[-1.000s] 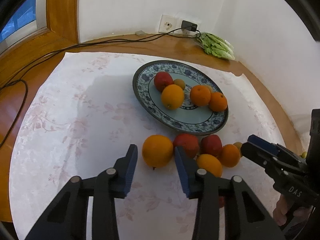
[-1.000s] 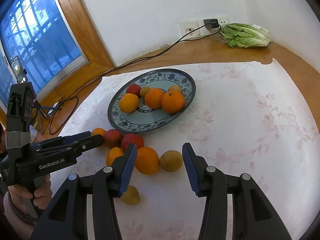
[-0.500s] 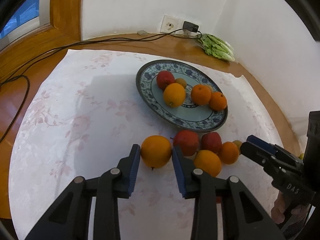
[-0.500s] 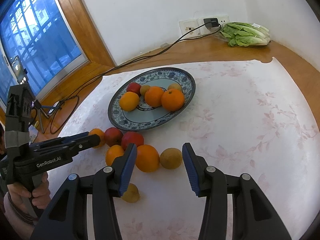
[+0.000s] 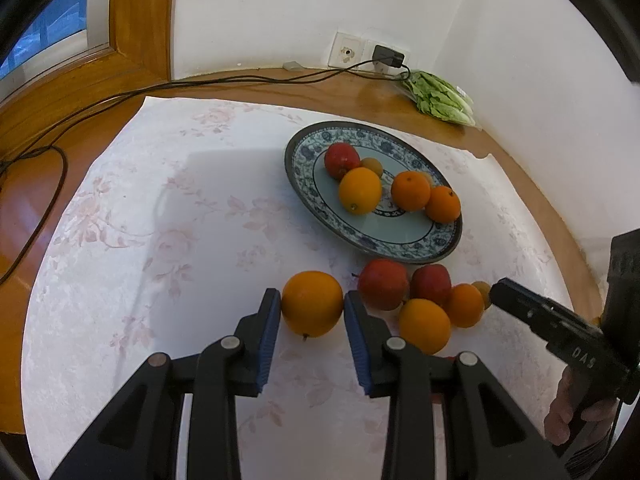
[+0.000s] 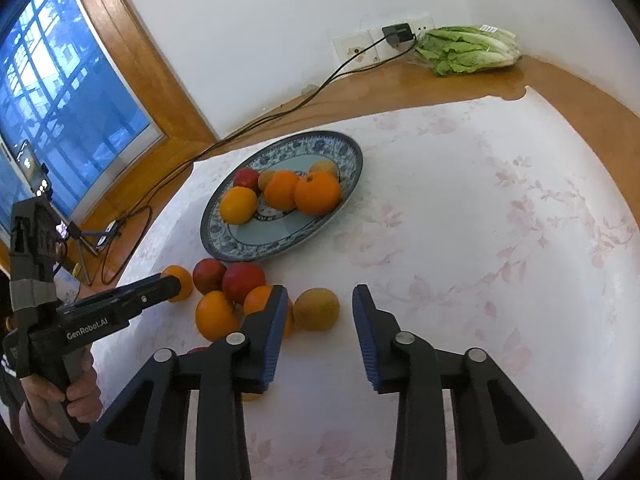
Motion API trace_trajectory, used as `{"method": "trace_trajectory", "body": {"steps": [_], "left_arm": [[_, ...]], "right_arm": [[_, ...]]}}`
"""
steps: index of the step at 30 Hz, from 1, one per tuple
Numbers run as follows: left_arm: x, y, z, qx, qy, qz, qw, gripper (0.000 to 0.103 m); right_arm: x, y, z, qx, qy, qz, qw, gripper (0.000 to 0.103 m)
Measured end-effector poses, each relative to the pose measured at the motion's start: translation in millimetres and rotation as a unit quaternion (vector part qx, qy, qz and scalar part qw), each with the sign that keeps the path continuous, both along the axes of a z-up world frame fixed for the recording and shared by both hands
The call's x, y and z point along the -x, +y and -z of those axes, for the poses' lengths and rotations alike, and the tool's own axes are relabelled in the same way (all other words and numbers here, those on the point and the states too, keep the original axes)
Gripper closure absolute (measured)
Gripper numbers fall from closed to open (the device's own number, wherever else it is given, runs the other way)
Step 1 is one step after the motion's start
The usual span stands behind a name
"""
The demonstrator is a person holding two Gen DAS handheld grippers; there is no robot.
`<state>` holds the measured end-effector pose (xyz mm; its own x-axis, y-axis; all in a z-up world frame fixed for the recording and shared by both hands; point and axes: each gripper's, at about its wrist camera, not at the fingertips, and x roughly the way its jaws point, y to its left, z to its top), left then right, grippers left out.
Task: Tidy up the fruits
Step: 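Close the left tool on an orange while the right tool grasps a brown pear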
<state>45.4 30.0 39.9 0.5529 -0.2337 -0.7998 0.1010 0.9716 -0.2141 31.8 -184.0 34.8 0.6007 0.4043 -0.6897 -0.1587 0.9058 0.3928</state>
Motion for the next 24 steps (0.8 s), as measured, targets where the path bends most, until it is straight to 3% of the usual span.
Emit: {"method": "trace_trajectory", "body": {"steps": [6,12,24], "left_arm": [[0,0,0,-0.001,-0.002,0.0,1.0,0.069],[0,0,1,-0.001,-0.003,0.0,1.0,0.069],[2,1,-7,0.003,-0.011,-0.008,0.9999,0.072]], "right_arm": [[-3,0,7,-0.003,0.006,0.002,1.0,0.07],[-3,-1,9,-0.006,0.005,0.0,1.0,0.077],[0,-1,-2,-0.003,-0.008,0.0,1.0,0.078]]}}
